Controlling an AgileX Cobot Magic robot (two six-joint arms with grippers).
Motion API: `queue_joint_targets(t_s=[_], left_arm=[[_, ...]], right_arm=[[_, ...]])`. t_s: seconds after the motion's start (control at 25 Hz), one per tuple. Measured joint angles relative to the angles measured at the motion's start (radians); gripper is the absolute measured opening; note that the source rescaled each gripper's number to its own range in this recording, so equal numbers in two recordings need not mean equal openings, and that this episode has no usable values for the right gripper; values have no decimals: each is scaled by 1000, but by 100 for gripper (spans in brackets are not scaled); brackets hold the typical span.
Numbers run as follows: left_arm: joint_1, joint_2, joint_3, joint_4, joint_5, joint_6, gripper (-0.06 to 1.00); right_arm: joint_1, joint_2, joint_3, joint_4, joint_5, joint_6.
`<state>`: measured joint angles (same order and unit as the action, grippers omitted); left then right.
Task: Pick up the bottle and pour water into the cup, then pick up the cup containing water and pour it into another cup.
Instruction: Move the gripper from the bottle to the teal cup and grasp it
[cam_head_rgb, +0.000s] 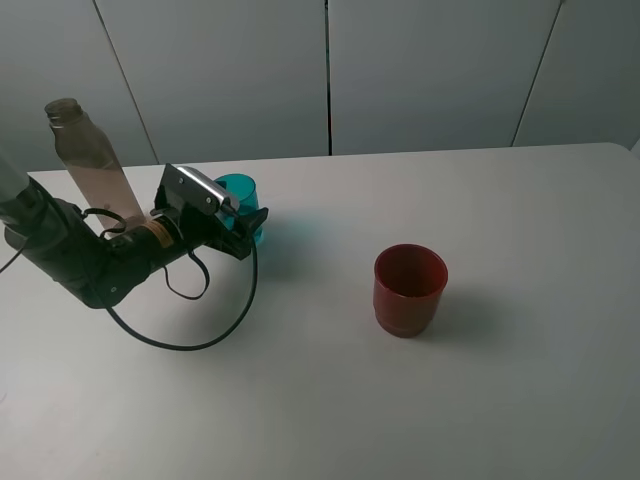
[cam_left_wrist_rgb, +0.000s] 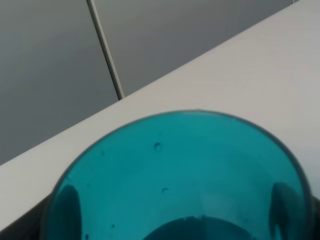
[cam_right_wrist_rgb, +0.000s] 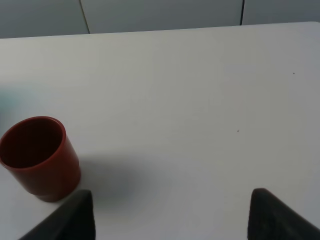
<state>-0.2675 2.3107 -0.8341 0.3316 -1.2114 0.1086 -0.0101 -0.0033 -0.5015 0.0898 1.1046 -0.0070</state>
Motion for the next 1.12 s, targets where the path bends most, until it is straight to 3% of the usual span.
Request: queue_joint_targets(t_s=[0.84,0.88,0.92,0.96,1.0,1.12], left_arm=[[0,57,-71,28,15,-12,99],[0,57,-73,29,17,-12,87],[0,57,-73,30,17,-12,64],[0,57,-73,30,19,-14,28],[0,57,-73,32,20,-14,2],[0,57,-73,32,22,-16,3]], right_arm=[[0,0,0,0,0,0],[0,0,0,0,0,0],[0,0,0,0,0,0],[0,0,0,0,0,0],[0,0,0,0,0,0],[0,0,0,0,0,0]])
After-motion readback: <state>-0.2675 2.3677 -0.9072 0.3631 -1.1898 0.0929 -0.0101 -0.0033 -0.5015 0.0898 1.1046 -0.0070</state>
